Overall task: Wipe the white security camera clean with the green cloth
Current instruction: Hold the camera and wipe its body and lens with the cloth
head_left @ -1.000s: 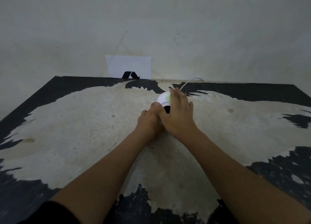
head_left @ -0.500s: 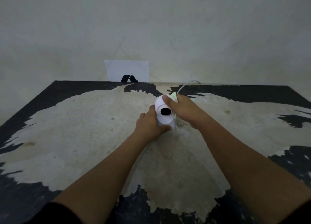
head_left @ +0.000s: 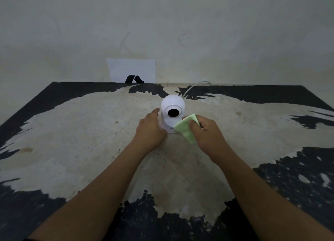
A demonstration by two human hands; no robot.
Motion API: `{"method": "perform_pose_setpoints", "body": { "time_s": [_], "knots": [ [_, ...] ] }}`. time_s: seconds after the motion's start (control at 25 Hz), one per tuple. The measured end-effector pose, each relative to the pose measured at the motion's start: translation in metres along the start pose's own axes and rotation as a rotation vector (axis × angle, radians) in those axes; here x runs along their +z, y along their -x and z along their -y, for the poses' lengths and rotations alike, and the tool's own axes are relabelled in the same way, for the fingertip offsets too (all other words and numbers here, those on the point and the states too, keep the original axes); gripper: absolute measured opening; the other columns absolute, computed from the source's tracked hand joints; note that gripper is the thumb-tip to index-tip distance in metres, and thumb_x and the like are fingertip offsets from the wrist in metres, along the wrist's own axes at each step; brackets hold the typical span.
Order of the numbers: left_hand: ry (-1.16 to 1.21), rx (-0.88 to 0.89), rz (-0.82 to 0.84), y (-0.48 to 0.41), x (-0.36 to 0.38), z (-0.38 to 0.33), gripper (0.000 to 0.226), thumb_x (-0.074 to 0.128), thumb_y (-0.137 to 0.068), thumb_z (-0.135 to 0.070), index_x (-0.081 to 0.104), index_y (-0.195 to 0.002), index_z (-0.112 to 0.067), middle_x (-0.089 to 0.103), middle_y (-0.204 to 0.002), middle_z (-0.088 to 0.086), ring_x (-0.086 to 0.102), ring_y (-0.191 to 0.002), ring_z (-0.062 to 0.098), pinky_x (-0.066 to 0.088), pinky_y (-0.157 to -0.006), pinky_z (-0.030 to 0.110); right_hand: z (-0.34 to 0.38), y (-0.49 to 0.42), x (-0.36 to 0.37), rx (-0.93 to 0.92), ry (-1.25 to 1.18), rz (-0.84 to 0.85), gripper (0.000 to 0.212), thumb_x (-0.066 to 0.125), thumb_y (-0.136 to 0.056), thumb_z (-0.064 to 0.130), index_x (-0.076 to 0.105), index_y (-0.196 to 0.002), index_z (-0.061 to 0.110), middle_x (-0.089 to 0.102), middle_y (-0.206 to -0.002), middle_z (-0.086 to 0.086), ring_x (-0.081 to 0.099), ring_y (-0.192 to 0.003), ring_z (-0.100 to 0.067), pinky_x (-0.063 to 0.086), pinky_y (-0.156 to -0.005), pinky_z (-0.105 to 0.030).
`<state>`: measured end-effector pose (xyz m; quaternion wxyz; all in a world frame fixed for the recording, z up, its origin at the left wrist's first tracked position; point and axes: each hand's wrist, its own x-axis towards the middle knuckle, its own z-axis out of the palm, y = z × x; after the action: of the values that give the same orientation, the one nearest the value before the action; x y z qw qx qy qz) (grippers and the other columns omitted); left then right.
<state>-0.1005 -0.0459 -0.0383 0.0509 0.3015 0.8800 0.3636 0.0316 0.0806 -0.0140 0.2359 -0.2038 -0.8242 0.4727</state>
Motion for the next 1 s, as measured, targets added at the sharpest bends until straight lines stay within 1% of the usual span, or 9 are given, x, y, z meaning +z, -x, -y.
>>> {"method": "perform_pose_setpoints", "body": {
  "time_s": [0.12, 0.24, 0.36, 0.44, 0.56, 0.64, 0.72, 0.84, 1.0],
  "knots": [
    [0.243, 0.019, 0.023, 0.031, -0.016, -0.009, 0.044, 0.053, -0.087, -0.018, 0.044, -0.129, -0.025, 0.048, -0.132, 0.002, 0.047, -0.117, 0.020, 0.044, -0.095, 0.036, 0.009, 0.005, 0.003, -0.049, 0.003, 0.076, 0.023, 0.049, -0.094, 0.020, 0.068, -0.106, 0.011, 0.063, -0.098, -0.011, 0.061, -0.088, -0.023, 0.051, -0.075, -0.037],
    [0.544, 0.064, 0.109, 0.046, -0.025, -0.020, 0.024, 0.061, -0.087, -0.023, 0.060, -0.111, -0.020, 0.064, -0.109, -0.001, 0.062, -0.095, 0.013, 0.053, -0.075, 0.025, 0.020, 0.003, 0.006, -0.057, -0.136, 0.157, 0.013, 0.057, -0.091, 0.017, 0.070, -0.096, 0.015, 0.071, -0.085, -0.006, 0.068, -0.077, -0.016, 0.056, -0.069, -0.032],
    [0.468, 0.077, -0.121, 0.035, -0.022, -0.017, 0.007, 0.066, -0.083, -0.016, 0.065, -0.089, -0.012, 0.069, -0.096, 0.000, 0.064, -0.082, 0.014, 0.054, -0.070, 0.029, 0.026, -0.006, 0.004, -0.026, -0.255, 0.111, 0.007, 0.064, -0.087, 0.016, 0.069, -0.092, 0.018, 0.068, -0.078, 0.005, 0.062, -0.067, 0.002, 0.050, -0.065, -0.014],
    [0.412, 0.048, -0.199, 0.022, -0.019, -0.013, 0.002, 0.064, -0.083, -0.014, 0.062, -0.083, -0.013, 0.066, -0.100, -0.002, 0.061, -0.089, 0.013, 0.049, -0.073, 0.023, 0.025, -0.023, 0.000, 0.003, -0.255, -0.034, 0.008, 0.062, -0.089, 0.024, 0.067, -0.094, 0.022, 0.068, -0.086, 0.008, 0.060, -0.076, -0.001, 0.047, -0.072, -0.017],
    [0.358, 0.007, -0.178, 0.002, -0.014, -0.008, 0.005, 0.062, -0.084, -0.016, 0.059, -0.081, -0.014, 0.063, -0.103, -0.005, 0.056, -0.100, 0.009, 0.043, -0.076, 0.022, 0.026, -0.053, 0.001, 0.022, -0.157, -0.048, 0.027, 0.055, -0.091, 0.034, 0.063, -0.116, 0.027, 0.063, -0.117, 0.004, 0.059, -0.098, -0.009, 0.045, -0.087, -0.027],
    [0.352, -0.005, -0.173, -0.005, -0.010, -0.007, 0.007, 0.062, -0.084, -0.019, 0.058, -0.082, -0.014, 0.065, -0.092, -0.007, 0.059, -0.085, 0.012, 0.047, -0.072, 0.028, 0.025, -0.065, 0.008, 0.034, -0.128, 0.022, 0.034, 0.055, -0.089, 0.041, 0.061, -0.121, 0.030, 0.058, -0.128, 0.002, 0.056, -0.111, -0.015, 0.046, -0.098, -0.038],
    [0.322, -0.006, -0.200, -0.006, -0.006, -0.006, 0.010, 0.063, -0.085, -0.022, 0.056, -0.086, -0.015, 0.062, -0.081, -0.009, 0.056, -0.072, 0.010, 0.047, -0.066, 0.029, 0.024, -0.068, 0.014, 0.051, -0.123, 0.058, 0.033, 0.056, -0.088, 0.043, 0.061, -0.117, 0.030, 0.060, -0.122, 0.005, 0.056, -0.111, -0.016, 0.049, -0.098, -0.046],
    [0.357, 0.009, -0.186, -0.005, -0.001, -0.005, 0.022, 0.066, -0.083, -0.026, 0.048, -0.094, -0.017, 0.058, -0.085, -0.010, 0.056, -0.076, 0.007, 0.047, -0.066, 0.024, 0.019, -0.068, 0.016, 0.037, -0.165, 0.058, 0.029, 0.059, -0.085, 0.042, 0.062, -0.111, 0.029, 0.061, -0.108, 0.013, 0.058, -0.108, -0.013, 0.051, -0.094, -0.047],
    [0.415, -0.023, -0.177, -0.003, 0.009, -0.019, 0.050, 0.074, -0.076, -0.030, 0.039, -0.108, -0.017, 0.053, -0.101, -0.004, 0.055, -0.083, 0.006, 0.044, -0.063, 0.016, 0.016, -0.069, 0.015, -0.002, -0.176, 0.054, 0.024, 0.061, -0.086, 0.037, 0.062, -0.108, 0.026, 0.060, -0.103, 0.015, 0.057, -0.105, -0.008, 0.047, -0.090, -0.031]
  ]
}}
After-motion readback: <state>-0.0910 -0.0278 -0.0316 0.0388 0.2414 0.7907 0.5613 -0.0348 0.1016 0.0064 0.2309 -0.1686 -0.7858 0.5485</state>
